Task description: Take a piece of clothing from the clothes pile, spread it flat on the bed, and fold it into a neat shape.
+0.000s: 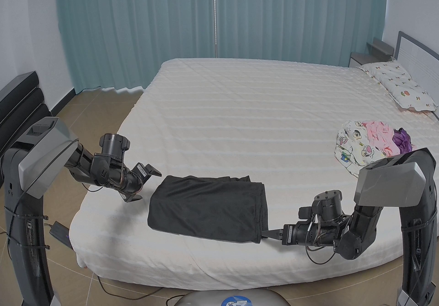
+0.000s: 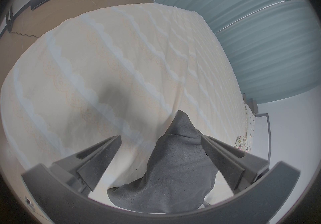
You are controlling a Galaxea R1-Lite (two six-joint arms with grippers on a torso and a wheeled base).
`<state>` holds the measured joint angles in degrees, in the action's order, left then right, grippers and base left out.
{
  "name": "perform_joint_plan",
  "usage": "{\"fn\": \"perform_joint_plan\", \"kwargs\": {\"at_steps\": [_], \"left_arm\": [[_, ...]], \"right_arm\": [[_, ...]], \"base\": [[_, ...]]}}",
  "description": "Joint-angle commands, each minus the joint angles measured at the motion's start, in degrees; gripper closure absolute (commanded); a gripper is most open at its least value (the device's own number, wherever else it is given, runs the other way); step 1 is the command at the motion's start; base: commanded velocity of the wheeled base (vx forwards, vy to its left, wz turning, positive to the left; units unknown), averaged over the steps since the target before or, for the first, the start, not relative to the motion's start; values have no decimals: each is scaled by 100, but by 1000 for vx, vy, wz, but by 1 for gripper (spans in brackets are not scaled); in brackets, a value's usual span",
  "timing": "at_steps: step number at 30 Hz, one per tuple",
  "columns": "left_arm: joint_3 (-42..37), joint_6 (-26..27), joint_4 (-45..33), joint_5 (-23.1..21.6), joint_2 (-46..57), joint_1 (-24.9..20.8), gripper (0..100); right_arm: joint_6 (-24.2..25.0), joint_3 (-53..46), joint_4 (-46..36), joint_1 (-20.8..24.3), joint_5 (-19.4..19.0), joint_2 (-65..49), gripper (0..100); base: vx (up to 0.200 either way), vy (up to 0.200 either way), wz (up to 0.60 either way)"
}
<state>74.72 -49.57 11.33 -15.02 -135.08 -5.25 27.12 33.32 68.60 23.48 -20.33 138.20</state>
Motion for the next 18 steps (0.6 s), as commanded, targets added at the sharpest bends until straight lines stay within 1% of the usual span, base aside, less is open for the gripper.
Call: {"fn": "perform_joint_plan", "kwargs": {"at_steps": [1, 7, 15, 16, 18], "left_arm": [[-1, 0, 1, -1, -9, 7, 0], [17, 0, 1, -10, -27, 16, 0], [87, -18, 1, -1, -62, 16, 0], [87, -18, -8, -1, -71, 16, 0], [78, -18, -8, -10, -71, 16, 0]], "right_arm": [[21, 35, 154, 60, -23, 66, 0], [109, 210, 145, 394, 21, 198, 0], [109, 456, 128, 412, 91, 418, 0], [109, 474, 119, 412, 170, 444, 100], [100, 465, 119, 412, 284, 471, 100]], "base": [[0, 0, 0], [0, 0, 0], [0, 0, 0], [0, 0, 0], [0, 0, 0]]}}
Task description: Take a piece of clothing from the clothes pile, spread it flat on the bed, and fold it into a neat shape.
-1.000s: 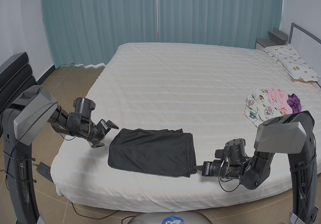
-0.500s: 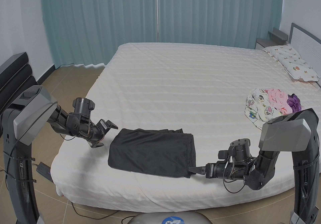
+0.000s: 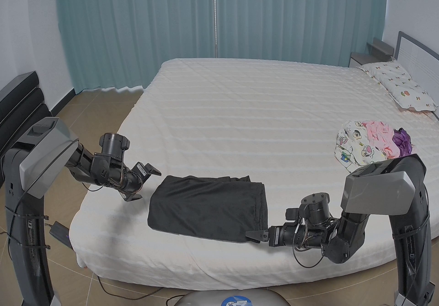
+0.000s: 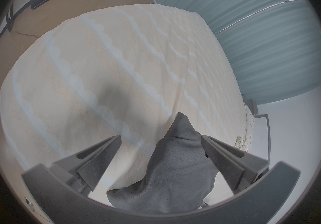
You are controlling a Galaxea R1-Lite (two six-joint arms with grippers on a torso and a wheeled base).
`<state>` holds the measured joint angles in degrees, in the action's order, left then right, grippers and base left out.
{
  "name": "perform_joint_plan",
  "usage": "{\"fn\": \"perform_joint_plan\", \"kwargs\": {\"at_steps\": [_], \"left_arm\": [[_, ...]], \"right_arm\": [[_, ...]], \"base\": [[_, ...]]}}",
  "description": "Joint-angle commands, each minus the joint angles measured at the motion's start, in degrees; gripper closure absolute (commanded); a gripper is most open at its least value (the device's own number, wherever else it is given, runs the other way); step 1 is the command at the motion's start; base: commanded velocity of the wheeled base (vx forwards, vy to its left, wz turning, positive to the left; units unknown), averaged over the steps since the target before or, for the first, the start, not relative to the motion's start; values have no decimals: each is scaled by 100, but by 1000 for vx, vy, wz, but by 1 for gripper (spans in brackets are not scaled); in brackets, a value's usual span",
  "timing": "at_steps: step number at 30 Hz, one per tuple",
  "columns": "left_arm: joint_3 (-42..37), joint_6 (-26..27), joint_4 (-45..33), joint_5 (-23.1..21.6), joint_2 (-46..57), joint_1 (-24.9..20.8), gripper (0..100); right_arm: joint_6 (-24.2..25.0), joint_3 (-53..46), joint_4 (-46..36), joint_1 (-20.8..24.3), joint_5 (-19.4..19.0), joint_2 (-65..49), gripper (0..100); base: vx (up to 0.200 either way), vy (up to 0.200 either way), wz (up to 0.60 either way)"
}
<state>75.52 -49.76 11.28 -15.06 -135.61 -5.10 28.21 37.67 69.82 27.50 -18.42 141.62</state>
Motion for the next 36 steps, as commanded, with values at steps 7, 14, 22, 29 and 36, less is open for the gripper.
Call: {"fn": "perform_joint_plan", "kwargs": {"at_steps": [7, 14, 22, 29, 36], "left_arm": [[-2, 2, -3, 3, -27, 9, 0], [-11, -7, -11, 3, -18, 9, 0], [15, -86, -82, 3, -9, 9, 0], [15, -86, -82, 3, -9, 9, 0], [-11, -121, -82, -6, 17, 9, 0]], "right_arm": [[-79, -286, -3, -26, 181, -64, 100], [-105, -664, -3, -96, 172, -328, 100], [-307, -638, -126, -149, 172, -266, 0], [-114, -234, 164, -360, 128, -486, 0], [862, 1006, 111, -562, 242, -187, 0]], "base": [[0, 0, 0], [0, 0, 0], [0, 0, 0], [0, 0, 0], [0, 0, 0]]}}
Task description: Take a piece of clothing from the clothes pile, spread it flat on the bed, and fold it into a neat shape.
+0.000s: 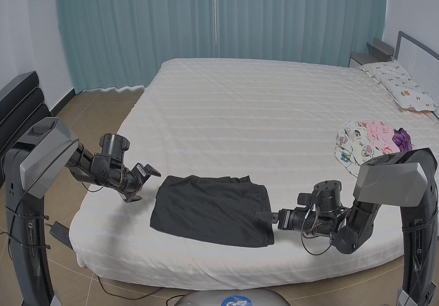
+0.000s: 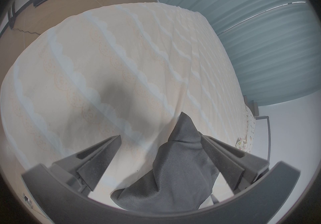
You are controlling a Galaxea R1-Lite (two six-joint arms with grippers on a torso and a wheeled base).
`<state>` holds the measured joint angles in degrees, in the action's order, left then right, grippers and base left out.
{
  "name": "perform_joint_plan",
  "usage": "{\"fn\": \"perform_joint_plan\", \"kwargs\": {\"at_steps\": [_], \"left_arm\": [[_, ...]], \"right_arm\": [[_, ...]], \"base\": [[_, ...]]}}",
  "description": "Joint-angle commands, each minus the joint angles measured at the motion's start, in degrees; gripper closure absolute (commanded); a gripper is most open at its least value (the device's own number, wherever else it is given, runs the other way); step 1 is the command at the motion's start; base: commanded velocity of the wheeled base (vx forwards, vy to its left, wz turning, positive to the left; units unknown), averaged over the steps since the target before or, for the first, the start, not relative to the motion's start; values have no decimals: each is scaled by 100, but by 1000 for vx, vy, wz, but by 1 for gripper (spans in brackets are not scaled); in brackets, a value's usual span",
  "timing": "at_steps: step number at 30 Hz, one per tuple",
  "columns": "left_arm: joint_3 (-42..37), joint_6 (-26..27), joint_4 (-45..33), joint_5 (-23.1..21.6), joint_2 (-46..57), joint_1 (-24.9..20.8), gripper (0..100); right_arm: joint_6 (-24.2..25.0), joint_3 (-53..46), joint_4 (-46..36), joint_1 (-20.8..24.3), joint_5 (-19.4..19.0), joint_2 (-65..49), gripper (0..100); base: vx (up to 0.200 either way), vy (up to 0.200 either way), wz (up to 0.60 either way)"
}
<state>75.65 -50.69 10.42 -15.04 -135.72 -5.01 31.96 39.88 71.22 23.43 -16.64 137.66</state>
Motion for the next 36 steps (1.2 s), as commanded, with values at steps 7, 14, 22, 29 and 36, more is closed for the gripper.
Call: {"fn": "perform_joint_plan", "kwargs": {"at_steps": [7, 14, 22, 29, 36], "left_arm": [[-68, -169, 12, -7, 45, 9, 0], [-77, -169, 12, -7, 45, 9, 0], [-86, -169, 12, -7, 45, 9, 0], [-77, -169, 21, -7, 45, 9, 0], [-77, -169, 21, -7, 45, 9, 0]], "right_arm": [[882, 1804, -55, -155, 583, 1097, 0], [864, 2024, -416, -172, 627, 1009, 0], [864, 3009, -1119, -155, 644, 1281, 0], [899, 3395, -1866, -181, 601, 1378, 100], [934, 3536, -1831, -348, 653, 1378, 100]], "base": [[0, 0, 0], [0, 0, 0], [0, 0, 0], [0, 0, 0], [0, 0, 0]]}}
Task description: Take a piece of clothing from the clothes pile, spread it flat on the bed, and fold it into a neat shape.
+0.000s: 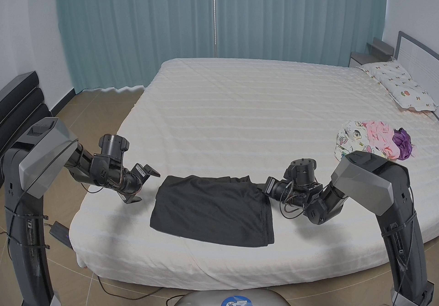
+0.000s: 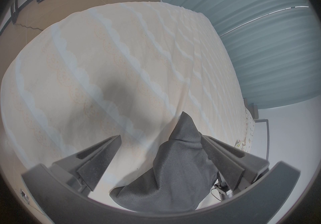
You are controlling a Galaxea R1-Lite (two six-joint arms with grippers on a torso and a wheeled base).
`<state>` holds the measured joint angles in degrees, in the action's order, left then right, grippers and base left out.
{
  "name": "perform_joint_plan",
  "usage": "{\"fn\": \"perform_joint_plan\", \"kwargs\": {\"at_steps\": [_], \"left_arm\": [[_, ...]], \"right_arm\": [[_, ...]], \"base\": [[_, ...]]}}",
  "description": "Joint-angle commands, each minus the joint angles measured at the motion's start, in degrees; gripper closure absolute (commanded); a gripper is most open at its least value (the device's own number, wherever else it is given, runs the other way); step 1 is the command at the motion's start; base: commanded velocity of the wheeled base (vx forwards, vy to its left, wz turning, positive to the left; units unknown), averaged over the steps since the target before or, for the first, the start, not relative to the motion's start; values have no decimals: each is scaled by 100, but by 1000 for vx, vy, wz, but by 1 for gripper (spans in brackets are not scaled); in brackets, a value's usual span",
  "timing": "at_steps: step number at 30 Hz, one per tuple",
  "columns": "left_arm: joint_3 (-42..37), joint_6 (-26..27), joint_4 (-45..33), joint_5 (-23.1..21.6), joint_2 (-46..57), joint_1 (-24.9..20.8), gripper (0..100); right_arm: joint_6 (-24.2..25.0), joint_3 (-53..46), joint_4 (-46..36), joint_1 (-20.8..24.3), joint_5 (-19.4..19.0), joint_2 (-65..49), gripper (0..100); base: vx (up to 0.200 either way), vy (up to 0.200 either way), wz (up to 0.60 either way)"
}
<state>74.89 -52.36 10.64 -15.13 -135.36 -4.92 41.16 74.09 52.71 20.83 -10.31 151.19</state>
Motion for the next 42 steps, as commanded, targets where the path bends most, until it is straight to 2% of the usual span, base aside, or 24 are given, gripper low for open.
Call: {"fn": "perform_joint_plan", "kwargs": {"at_steps": [1, 6, 15, 16, 21, 27, 32, 33, 34, 36, 38, 39, 42], "left_arm": [[0, -2, -1, 1, 10, 0, 0], [8, -2, -1, 1, 1, -8, 0], [8, -2, -1, 1, 1, 0, 0], [8, -2, -1, 1, 1, 0, 0], [8, -11, -1, 1, 10, 0, 0], [-62, -29, 8, -139, 133, 97, 0], [-457, -11, 210, -280, 792, 123, 0], [-484, -11, 228, -280, 819, 123, 0], [-791, 33, 465, -210, 1223, 123, 0], [-1169, 59, 869, -157, 1724, 123, 0], [-1169, 59, 869, -157, 1724, 123, 0], [-1565, 314, 1467, -87, 2471, 185, 0], [-1741, 920, 1485, -16, 3157, 317, 0]], "right_arm": [[15, 114, 29, -115, 29, 16, 100], [253, 167, 90, -203, 73, -2, 100], [279, 167, 81, -264, 126, 16, 100], [279, 158, 81, -264, 126, 16, 0], [270, 9, 389, -282, 135, -46, 0], [261, -739, 574, -580, 135, -687, 0], [244, -2356, 1672, -783, 135, -1689, 0], [244, -2408, 1707, -783, 135, -1724, 0], [226, -3094, 2076, -765, 170, -2260, 0], [182, -3850, 2314, -739, 214, -2928, 0], [182, -3850, 2314, -739, 214, -2928, 0], [-178, -4720, 2349, -765, 223, -4027, 0], [-714, -5353, 2323, -853, 249, -5073, 0]], "base": [[0, 0, 0], [0, 0, 0], [0, 0, 0], [0, 0, 0], [0, 0, 0], [0, 0, 0], [0, 0, 0], [0, 0, 0], [0, 0, 0], [0, 0, 0], [0, 0, 0], [0, 0, 0], [0, 0, 0]]}}
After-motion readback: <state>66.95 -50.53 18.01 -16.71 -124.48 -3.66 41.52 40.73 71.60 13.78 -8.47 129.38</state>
